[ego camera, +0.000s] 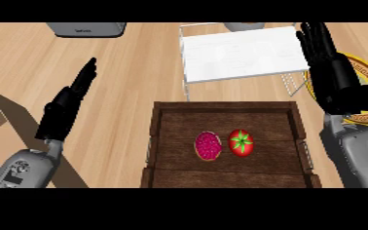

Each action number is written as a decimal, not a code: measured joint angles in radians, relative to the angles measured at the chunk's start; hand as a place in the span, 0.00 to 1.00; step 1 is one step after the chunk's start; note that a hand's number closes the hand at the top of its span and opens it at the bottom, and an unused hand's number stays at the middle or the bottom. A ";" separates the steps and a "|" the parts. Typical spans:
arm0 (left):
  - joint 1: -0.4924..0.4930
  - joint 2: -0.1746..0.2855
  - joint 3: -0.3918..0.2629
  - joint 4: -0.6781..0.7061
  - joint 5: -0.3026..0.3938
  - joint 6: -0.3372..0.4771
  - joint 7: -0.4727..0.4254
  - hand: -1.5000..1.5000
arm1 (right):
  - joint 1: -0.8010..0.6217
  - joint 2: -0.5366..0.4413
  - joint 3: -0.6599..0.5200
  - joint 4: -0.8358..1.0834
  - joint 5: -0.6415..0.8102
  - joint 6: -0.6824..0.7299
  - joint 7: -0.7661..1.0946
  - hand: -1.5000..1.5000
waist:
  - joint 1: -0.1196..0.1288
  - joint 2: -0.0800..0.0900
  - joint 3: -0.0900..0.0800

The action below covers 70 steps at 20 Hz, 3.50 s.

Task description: Pick the cupcake from the tray and place it in the tiered shelf

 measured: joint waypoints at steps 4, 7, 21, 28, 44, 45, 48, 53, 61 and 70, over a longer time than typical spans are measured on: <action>0.036 0.005 0.062 0.013 0.061 0.006 0.048 0.50 | 0.056 -0.022 -0.002 -0.067 0.063 -0.055 0.012 1.00 | -0.036 0.013 -0.017; 0.085 -0.002 0.095 0.014 0.142 0.028 0.113 0.50 | 0.135 -0.100 -0.012 -0.082 0.162 -0.102 0.058 1.00 | -0.074 0.014 -0.018; 0.217 0.054 0.016 -0.093 0.395 0.093 0.191 0.50 | 0.517 -0.157 0.117 -0.376 0.278 -0.124 0.266 0.00 | -0.090 0.014 -0.004; 0.201 0.064 0.004 -0.095 0.422 0.110 0.195 0.50 | 0.536 -0.243 0.215 -0.636 0.324 -0.041 0.544 0.00 | -0.072 0.020 -0.011; 0.195 0.109 -0.102 -0.126 0.440 0.165 0.179 0.50 | 0.240 -0.174 0.408 -0.623 0.620 0.040 1.086 0.00 | -0.022 0.030 -0.011; 0.193 0.109 -0.104 -0.124 0.439 0.172 0.180 0.50 | 0.227 -0.156 0.426 -0.606 0.630 0.047 1.098 0.00 | -0.022 0.030 -0.011; 0.194 0.113 -0.110 -0.130 0.447 0.175 0.177 0.50 | 0.190 -0.105 0.472 -0.541 0.665 0.068 1.126 0.00 | -0.019 0.030 -0.012; 0.204 0.109 -0.119 -0.129 0.461 0.185 0.163 0.50 | 0.128 -0.017 0.525 -0.451 0.716 0.108 1.162 0.00 | -0.025 0.028 -0.009; 0.217 0.100 -0.129 -0.120 0.472 0.199 0.139 0.50 | 0.087 0.118 0.564 -0.314 0.840 0.152 1.187 0.00 | -0.043 0.026 -0.007; 0.215 0.090 -0.129 -0.105 0.485 0.200 0.118 0.50 | 0.085 0.264 0.563 -0.201 0.969 0.188 1.186 0.00 | -0.053 0.026 -0.006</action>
